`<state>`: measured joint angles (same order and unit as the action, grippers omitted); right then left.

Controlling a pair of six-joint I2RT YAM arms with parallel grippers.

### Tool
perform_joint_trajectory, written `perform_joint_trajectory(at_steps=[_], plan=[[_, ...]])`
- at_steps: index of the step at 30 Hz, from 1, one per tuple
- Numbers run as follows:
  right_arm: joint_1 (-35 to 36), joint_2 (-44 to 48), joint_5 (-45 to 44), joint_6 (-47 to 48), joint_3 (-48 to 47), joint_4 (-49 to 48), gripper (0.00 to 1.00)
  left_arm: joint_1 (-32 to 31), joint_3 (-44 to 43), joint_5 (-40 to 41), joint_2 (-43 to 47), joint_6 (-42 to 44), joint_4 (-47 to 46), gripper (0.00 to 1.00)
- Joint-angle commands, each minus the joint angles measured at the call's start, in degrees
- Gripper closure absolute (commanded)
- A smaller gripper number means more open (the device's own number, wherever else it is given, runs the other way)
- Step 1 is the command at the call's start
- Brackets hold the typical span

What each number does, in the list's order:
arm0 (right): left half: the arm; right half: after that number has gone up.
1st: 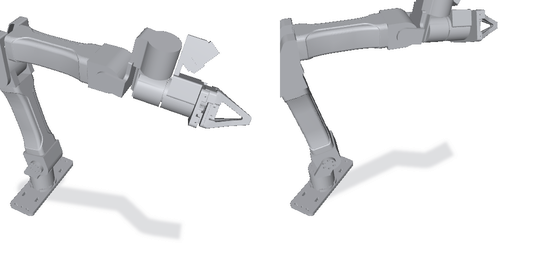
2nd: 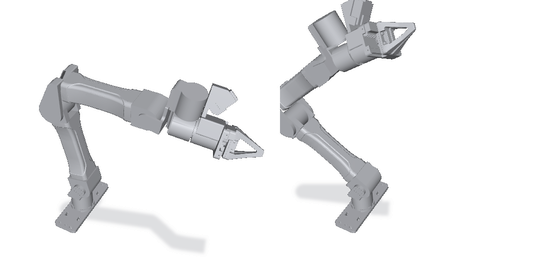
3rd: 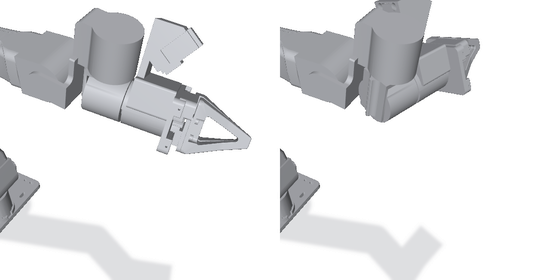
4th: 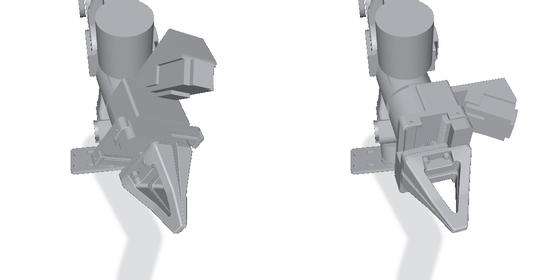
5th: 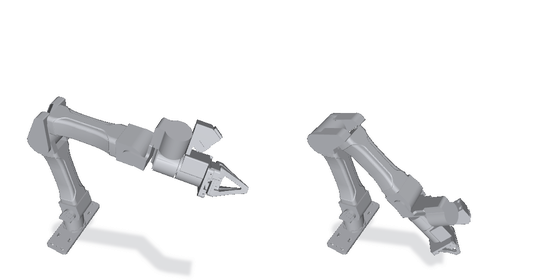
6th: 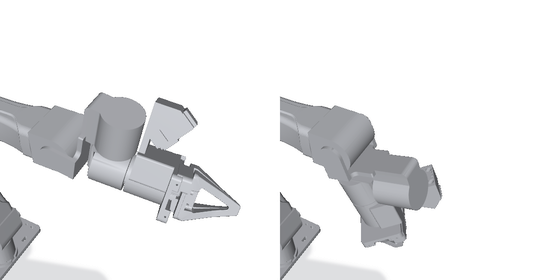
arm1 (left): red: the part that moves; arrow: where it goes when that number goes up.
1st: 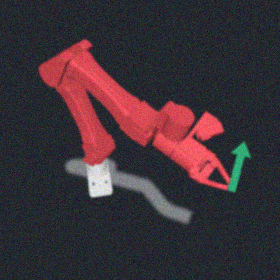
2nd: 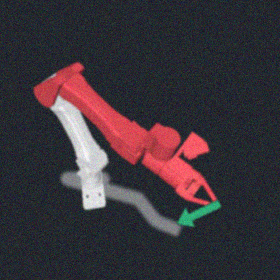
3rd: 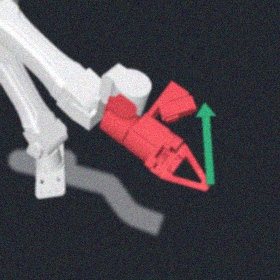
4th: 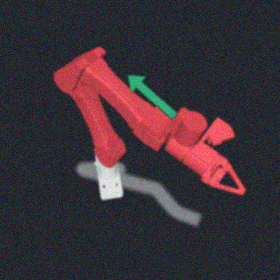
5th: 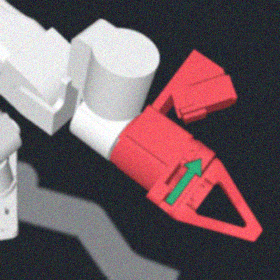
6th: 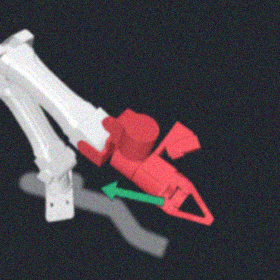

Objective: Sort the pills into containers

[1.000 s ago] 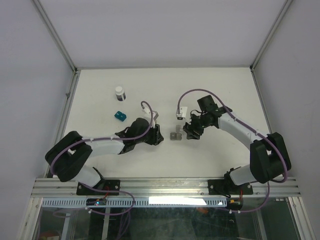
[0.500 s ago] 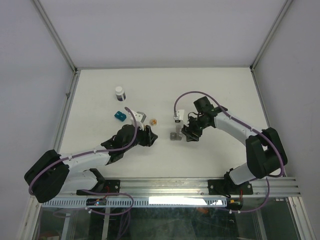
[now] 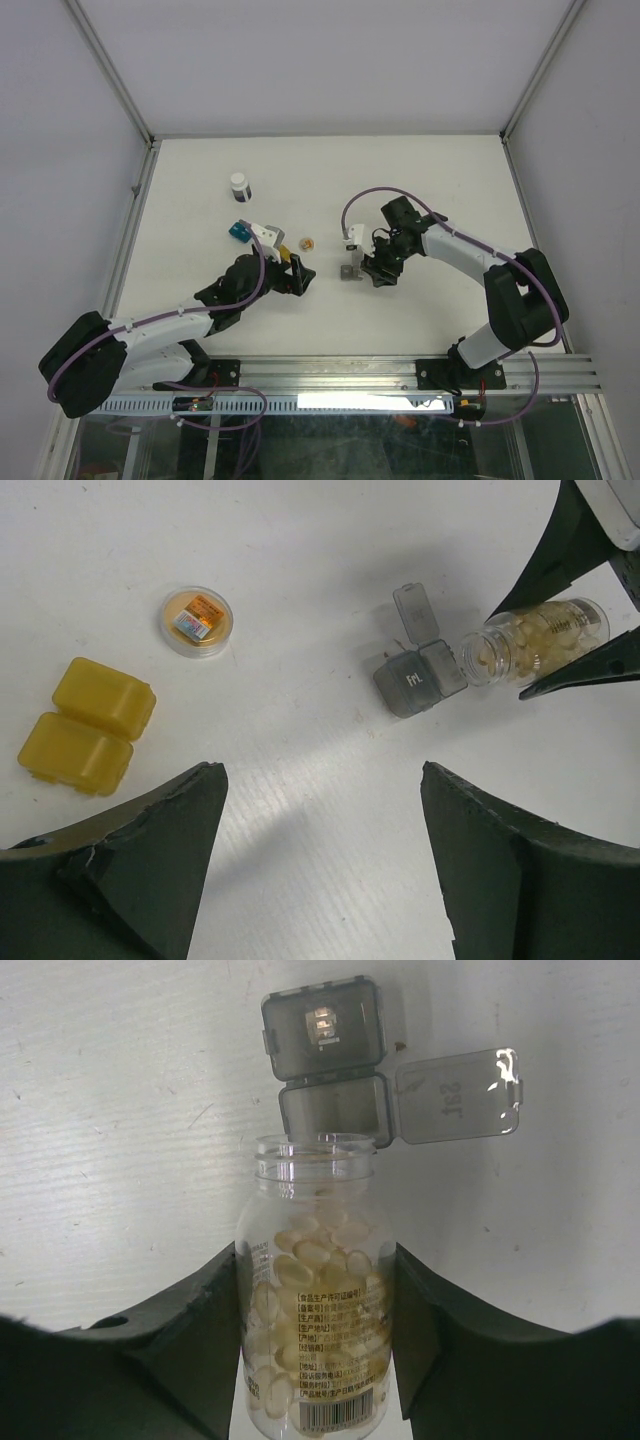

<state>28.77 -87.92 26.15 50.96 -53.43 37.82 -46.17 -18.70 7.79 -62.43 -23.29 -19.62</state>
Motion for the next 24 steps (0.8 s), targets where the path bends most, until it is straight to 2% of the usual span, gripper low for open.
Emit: perform_joint_trajectory(at_steps=[1, 10, 13, 16, 19, 22, 24], plan=[[0.6, 0.3, -0.7, -0.2, -2.8, 0.0, 1.00, -0.4, 0.5, 1.4, 1.8, 1.0, -3.7, 0.19], [1.9, 0.6, -2.0, -1.5, -3.2, -0.1, 1.00, -0.4, 1.1, 1.7, 2.5, 1.1, -3.8, 0.18], [2.0, 0.2, 0.8, -0.7, -3.7, 1.7, 1.00, -0.4, 1.1, 1.5, 2.5, 1.0, -3.9, 0.18], [1.9, 0.2, -3.1, -2.3, -3.2, -0.6, 1.00, -0.5, 1.1, 1.4, 2.7, 0.9, -3.9, 0.18], [2.0, 0.2, 0.9, -0.6, -3.9, 2.2, 1.00, -0.5, 1.3, 1.4, 2.8, 1.0, -3.9, 0.18], [1.9, 0.3, -4.0, -2.4, -3.0, -1.1, 1.00, -0.5, 1.3, 1.4, 3.0, 0.8, -3.8, 0.18], [1.9, 0.2, 0.3, -1.1, -3.9, 1.3, 1.00, -0.4, 1.4, 1.4, 3.1, 0.8, -3.9, 0.18]])
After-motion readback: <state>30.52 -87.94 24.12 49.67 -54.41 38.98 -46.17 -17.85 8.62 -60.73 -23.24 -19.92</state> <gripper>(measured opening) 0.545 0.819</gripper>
